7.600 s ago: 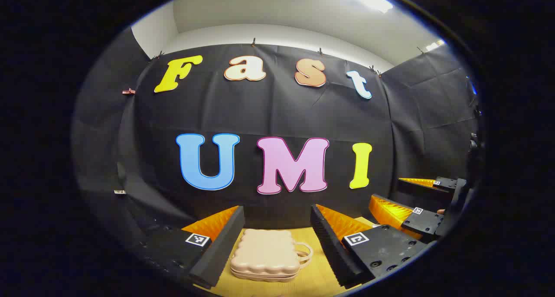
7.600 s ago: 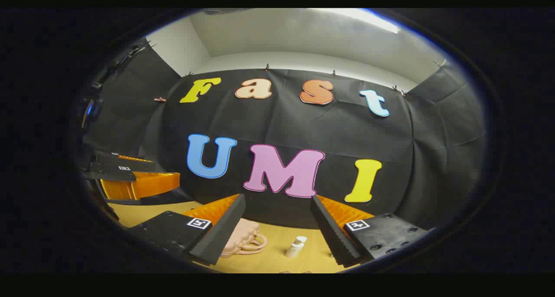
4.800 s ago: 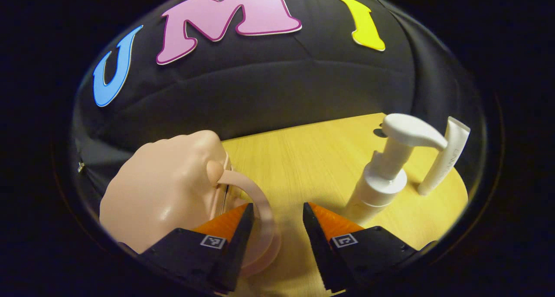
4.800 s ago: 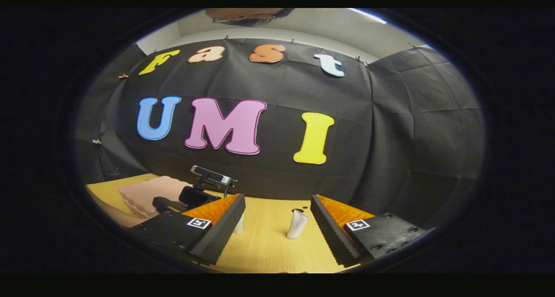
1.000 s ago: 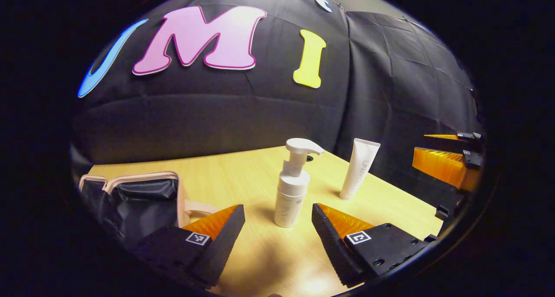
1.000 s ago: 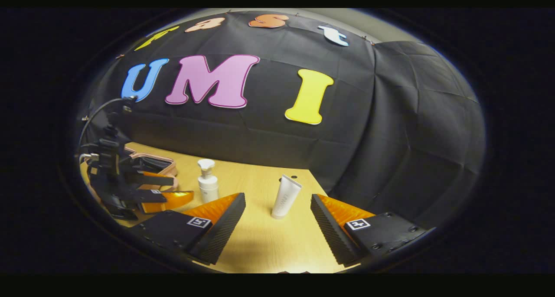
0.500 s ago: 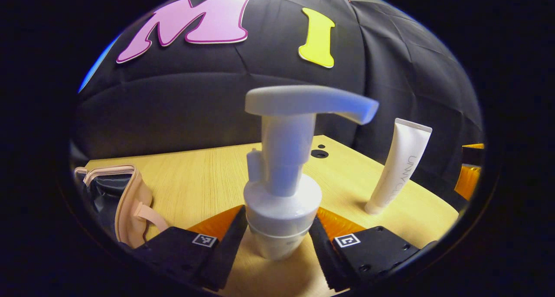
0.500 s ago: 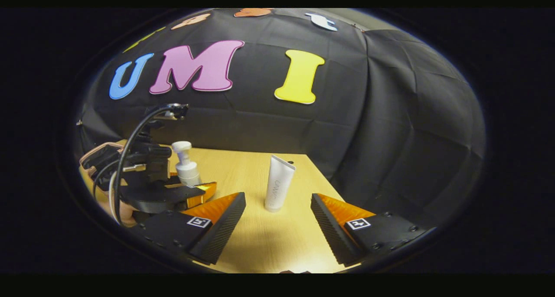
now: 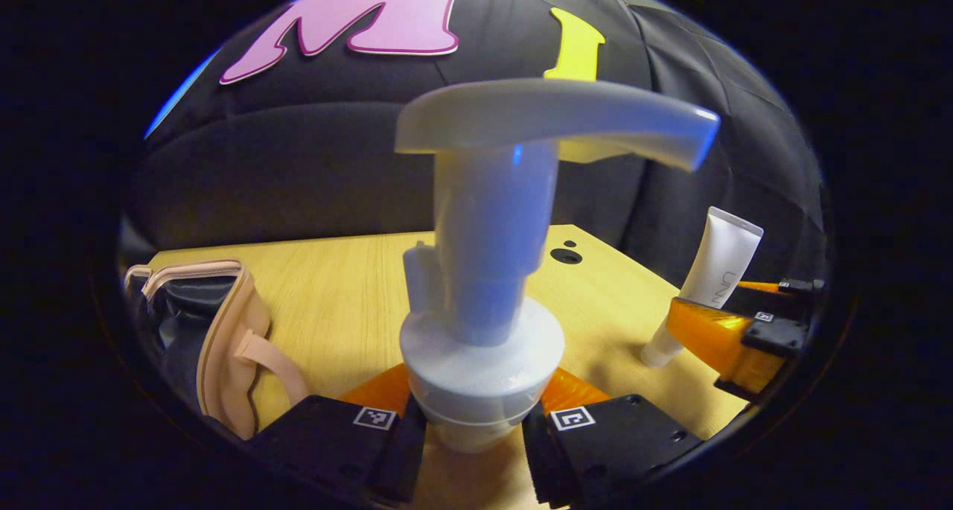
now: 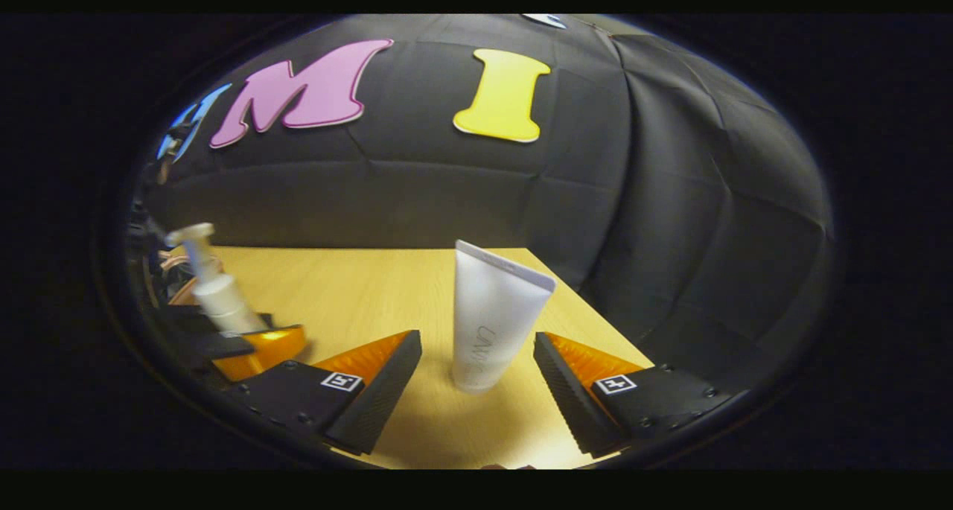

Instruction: First open the suitcase, pack the skin care products into it, and then close the suitcase.

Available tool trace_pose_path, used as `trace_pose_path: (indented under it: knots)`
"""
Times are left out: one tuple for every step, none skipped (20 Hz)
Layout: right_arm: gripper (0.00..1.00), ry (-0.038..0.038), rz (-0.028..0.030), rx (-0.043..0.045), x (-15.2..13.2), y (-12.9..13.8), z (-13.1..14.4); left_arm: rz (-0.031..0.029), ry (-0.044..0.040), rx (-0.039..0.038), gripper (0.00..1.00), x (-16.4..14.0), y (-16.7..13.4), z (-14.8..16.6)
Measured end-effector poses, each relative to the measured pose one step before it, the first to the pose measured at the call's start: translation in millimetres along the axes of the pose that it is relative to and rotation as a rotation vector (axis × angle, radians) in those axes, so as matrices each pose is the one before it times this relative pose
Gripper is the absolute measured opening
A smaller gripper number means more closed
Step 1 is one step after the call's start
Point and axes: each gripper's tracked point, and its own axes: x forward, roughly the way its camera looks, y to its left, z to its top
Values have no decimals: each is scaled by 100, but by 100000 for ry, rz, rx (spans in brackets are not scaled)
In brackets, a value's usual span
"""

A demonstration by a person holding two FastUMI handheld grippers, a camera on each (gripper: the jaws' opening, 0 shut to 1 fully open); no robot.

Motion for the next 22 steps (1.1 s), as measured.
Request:
trace_pose_path:
  knots:
    - [97, 881, -1194, 330, 823, -53, -369, 100, -948, -1758, 60, -969, 284, 243]
    - [97, 477, -718, 138, 739, -133, -436, 60, -931, -1480, 61, -900, 411, 161]
    - [97, 775, -521, -37, 602, -2, -402, -146, -370, -1498, 60, -929, 290, 141]
    - [97, 836, -529, 33, 403, -58, -477, -243, -315, -1454, 60, -840, 248, -93]
    - [97, 701, -191, 180, 402, 105, -388, 585, 373, -25, 61, -878, 339, 94]
    - [96, 1065, -962, -27, 385, -81, -455, 1116, -570, 624, 60, -884, 533, 83]
    - [92, 1198, -653, 341, 273, -72, -190, 923, -1411, -120, 60, -862, 402, 432]
    - [78, -1349, 673, 1271, 35, 272, 345, 55, -1249, -767, 60, -737, 222, 278]
    - [73, 131, -591, 371, 82, 4, -19, -38, -608, -279, 60, -692, 167, 246]
    - [56, 207, 3, 411, -100, -80, 64, 368, 117, 550, 60, -556, 350, -79]
    - [55, -279, 505, -468, -185, 251, 114, 94, -102, 1103, 60, -571, 247, -20]
    - [51, 238, -44, -2288, -220, 119, -190, 57, -141, 847, 60, -763, 294, 37]
    - [48, 1020, 706, -2564, -512, 189, -252, 249, -371, 53, 60, -632, 391, 162]
    - [43, 169, 1233, -1324, -589, 385, -156, 573, -222, -455, 60, -401, 521, 192]
    - [43, -95, 1061, -436, -708, 342, -3, 1727, -702, -363, 60, -611, 765, 239]
    - [48, -1172, 457, -534, -1081, 192, 309, 1679, -651, -776, 60, -880, 821, 92]
    - [43, -1742, 752, -599, -1118, 310, 595, 1383, -568, -1544, 60, -913, 844, 437]
    - [43, -2147, 1488, -783, -1318, 559, 841, 1209, -779, -1969, 60, -1066, 968, 632]
    - [43, -2924, 1904, -1321, -1378, 694, 1186, 743, -1222, -2093, 60, -860, 991, 1035]
    - [43, -2930, 2254, -858, -1422, 778, 1347, 924, -1472, -2092, 60, -976, 1176, 1060]
    - [43, -2684, 3216, 557, -1280, 840, 1307, 1236, -899, -1321, 60, -954, 1367, 1208]
    - [43, -2111, 3443, 2434, -1331, 1059, 1252, 2202, 816, -1053, 60, -700, 1613, 469]
